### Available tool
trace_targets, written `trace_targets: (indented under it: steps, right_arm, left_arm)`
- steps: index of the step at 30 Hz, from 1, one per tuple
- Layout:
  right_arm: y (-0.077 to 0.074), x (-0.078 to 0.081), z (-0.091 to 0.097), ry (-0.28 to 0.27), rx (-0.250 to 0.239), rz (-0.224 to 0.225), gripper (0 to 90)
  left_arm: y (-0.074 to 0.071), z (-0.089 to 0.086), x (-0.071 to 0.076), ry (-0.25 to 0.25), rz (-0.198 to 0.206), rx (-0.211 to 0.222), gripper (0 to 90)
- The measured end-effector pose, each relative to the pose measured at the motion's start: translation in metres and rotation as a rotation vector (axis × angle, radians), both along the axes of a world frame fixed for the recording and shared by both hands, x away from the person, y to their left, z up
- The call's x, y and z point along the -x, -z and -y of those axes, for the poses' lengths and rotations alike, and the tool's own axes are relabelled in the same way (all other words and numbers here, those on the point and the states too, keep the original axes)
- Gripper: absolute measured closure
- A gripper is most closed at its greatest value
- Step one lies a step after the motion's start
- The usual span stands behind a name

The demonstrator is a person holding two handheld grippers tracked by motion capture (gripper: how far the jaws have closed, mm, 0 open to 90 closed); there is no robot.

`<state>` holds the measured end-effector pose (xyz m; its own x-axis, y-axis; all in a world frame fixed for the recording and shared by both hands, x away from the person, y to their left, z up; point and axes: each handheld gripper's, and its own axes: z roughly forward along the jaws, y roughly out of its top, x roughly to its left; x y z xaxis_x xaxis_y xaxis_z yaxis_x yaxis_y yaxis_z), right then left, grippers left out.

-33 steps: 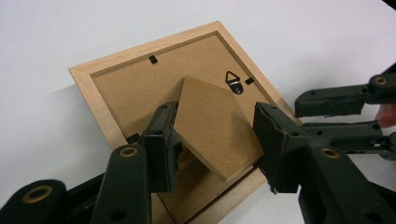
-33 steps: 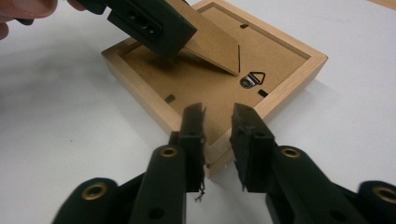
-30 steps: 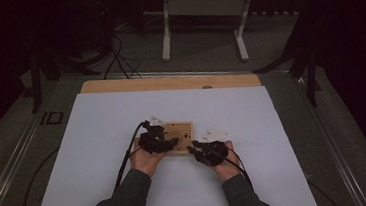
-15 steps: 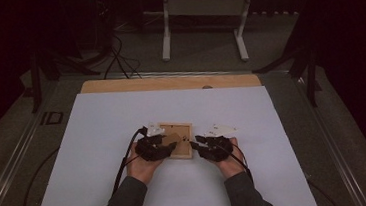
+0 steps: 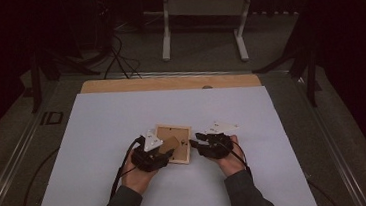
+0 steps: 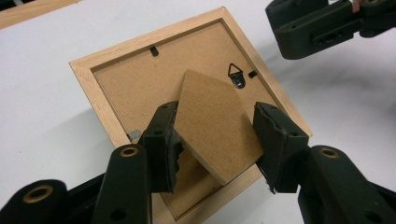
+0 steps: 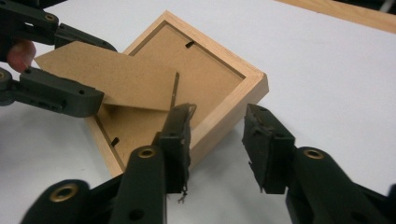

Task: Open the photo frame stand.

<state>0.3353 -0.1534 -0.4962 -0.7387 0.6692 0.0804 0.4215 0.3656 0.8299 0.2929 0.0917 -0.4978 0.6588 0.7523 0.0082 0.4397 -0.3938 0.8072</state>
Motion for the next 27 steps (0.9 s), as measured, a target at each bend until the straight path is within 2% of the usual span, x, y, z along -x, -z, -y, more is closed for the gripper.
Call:
trace_targets:
  steps: [6, 14, 19, 23, 27]
  right_arm:
    - [0.000, -0.001, -0.003, -0.022, -0.008, -0.019, 55.3]
    - [0.000, -0.006, -0.003, -0.024, -0.041, -0.067, 50.9]
    - [0.002, -0.007, -0.007, -0.056, -0.024, -0.094, 44.1]
    - [0.003, -0.009, -0.011, -0.061, -0.034, -0.106, 42.1]
    - [0.005, -0.013, -0.011, -0.062, -0.074, -0.134, 40.5]
  left_arm:
    - [0.002, -0.002, 0.012, 0.018, 0.051, -0.033, 53.0]
    - [0.006, -0.007, 0.023, 0.041, 0.093, -0.043, 53.1]
    - [0.008, -0.009, 0.029, 0.054, 0.120, -0.056, 53.1]
    - [0.009, -0.012, 0.031, 0.058, 0.128, -0.042, 53.0]
    - [0.010, -0.014, 0.034, 0.067, 0.143, -0.037, 53.0]
